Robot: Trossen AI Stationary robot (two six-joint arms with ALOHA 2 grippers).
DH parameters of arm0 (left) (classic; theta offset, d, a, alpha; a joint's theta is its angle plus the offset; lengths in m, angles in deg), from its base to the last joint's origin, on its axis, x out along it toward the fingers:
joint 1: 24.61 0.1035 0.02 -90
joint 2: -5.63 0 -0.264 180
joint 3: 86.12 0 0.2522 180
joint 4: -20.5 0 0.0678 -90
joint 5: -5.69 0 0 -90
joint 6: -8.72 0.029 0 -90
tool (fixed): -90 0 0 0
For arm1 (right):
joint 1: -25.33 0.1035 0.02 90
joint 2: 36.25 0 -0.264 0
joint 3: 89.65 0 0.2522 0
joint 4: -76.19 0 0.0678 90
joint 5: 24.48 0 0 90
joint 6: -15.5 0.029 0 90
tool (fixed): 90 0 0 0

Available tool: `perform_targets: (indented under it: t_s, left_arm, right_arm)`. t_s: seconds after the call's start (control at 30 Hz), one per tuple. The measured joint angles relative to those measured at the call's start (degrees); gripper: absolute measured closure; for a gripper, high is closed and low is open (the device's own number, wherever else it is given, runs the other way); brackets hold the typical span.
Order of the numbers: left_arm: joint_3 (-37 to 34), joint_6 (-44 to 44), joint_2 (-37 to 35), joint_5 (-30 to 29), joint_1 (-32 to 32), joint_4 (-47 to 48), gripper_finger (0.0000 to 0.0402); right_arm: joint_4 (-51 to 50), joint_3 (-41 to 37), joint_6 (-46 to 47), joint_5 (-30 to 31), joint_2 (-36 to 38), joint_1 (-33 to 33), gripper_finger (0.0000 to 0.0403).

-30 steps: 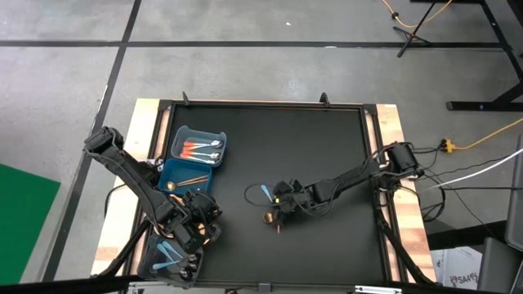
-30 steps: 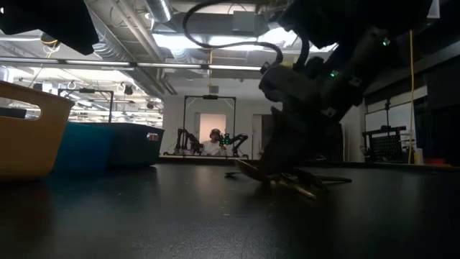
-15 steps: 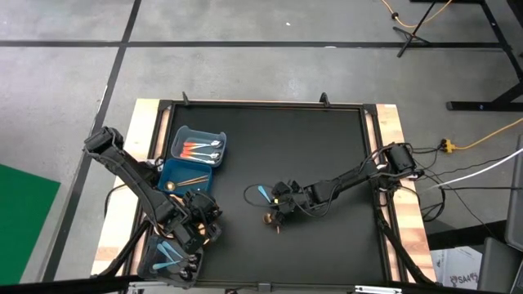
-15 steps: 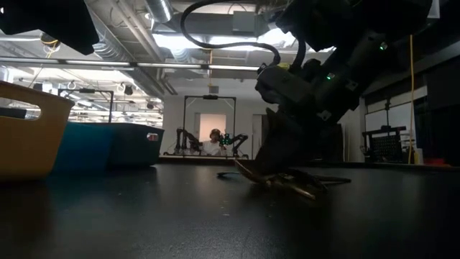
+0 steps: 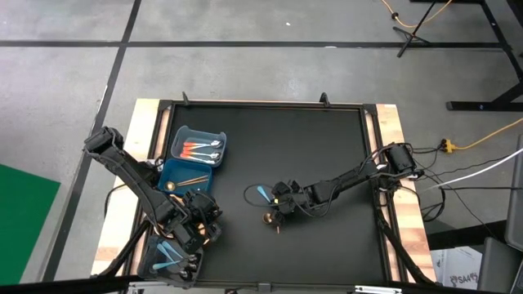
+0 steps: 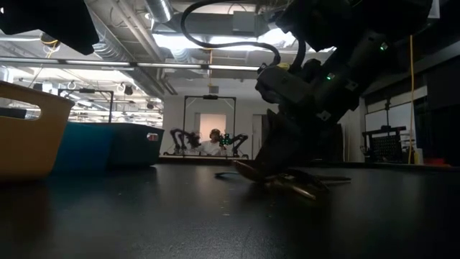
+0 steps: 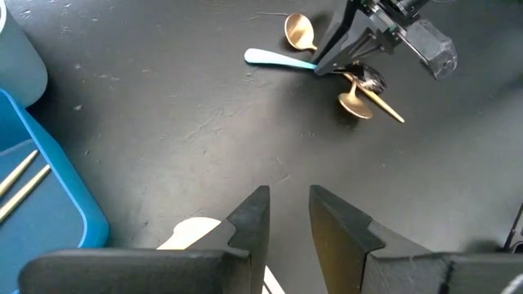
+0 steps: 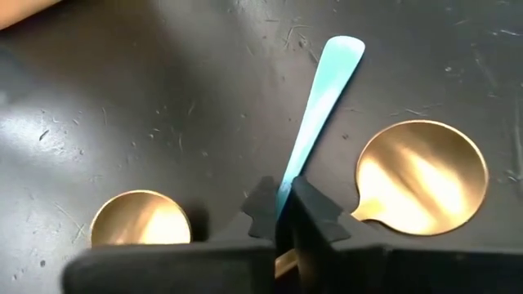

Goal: Sort silverware by color (type)
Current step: Put the blue spoon into the black bin

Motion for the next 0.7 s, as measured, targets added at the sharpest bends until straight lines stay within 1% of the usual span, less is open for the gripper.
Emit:
perform_targets:
  t_s: [0.1,0.27,0.4,0.7]
  left_arm:
    - [0.00,0.00,0.00,0.00,0.00,0.00,0.0319]
    - [0.00,0.00,0.00,0.00,0.02,0.00,0.0319]
    - [0.00,0.00,0.00,-0.02,0.02,0.00,0.0319]
    - [0.00,0.00,0.00,-0.01,0.02,0.00,0.0319]
  right_arm:
    - [0.07,0.00,0.00,0.01,0.00,0.00,0.0398]
    - [0.07,0.00,0.00,0.01,0.00,-0.04,0.0391]
    - [0.41,-0.02,0.00,-0.01,-0.02,-0.04,0.0399]
    - [4.02,0.40,-1.79,-1.17,-0.07,-0.04,0.0401]
